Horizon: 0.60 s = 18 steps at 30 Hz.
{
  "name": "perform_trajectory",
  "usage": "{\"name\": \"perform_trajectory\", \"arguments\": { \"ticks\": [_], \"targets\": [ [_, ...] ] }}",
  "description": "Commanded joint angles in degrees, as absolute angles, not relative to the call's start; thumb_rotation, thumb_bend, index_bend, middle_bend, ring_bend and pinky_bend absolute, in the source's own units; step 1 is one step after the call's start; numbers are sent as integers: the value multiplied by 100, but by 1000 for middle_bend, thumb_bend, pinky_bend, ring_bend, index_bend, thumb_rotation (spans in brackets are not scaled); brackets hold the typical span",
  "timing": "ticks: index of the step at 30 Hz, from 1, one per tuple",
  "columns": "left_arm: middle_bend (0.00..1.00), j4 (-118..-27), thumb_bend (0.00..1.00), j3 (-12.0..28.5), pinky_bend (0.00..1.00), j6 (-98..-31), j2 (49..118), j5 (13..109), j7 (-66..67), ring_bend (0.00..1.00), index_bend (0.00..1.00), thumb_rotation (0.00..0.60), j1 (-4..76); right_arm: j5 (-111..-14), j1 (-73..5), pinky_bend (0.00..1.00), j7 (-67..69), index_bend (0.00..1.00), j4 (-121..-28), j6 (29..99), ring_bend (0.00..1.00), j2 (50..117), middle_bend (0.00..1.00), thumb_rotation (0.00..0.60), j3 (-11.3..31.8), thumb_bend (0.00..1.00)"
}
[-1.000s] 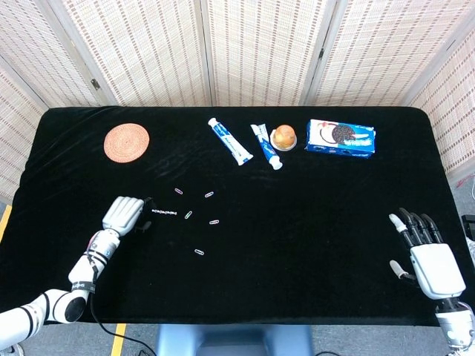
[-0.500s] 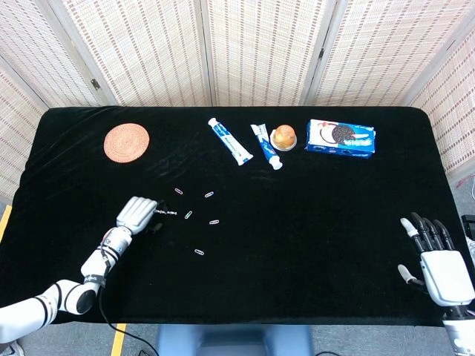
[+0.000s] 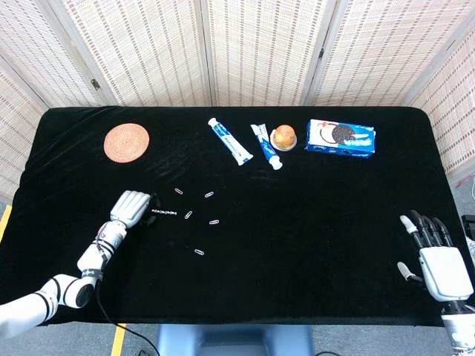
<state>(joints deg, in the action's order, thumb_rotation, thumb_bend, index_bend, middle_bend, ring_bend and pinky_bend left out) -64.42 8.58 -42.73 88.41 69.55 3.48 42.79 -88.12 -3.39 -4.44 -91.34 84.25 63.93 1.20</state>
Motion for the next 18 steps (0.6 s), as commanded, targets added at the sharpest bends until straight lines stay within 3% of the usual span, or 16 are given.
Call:
{"name": "perform_trajectory", "arguments": {
  "ticks": [1,18],
  "targets": [
    [1000,-6278,424,815,931,-4188,8905,7041,199,1000,429,600,4328,-8794,-344,0,-432,0,-9133,8411,0,6389,0,600,127,279],
    [1000,-5710,424,746,930,-3972,9146,7239,-341,1000,475,600,4473,-8692,-368,0,-418,0,-9094,8358,0,6393,0,600,181,280]
  ]
}}
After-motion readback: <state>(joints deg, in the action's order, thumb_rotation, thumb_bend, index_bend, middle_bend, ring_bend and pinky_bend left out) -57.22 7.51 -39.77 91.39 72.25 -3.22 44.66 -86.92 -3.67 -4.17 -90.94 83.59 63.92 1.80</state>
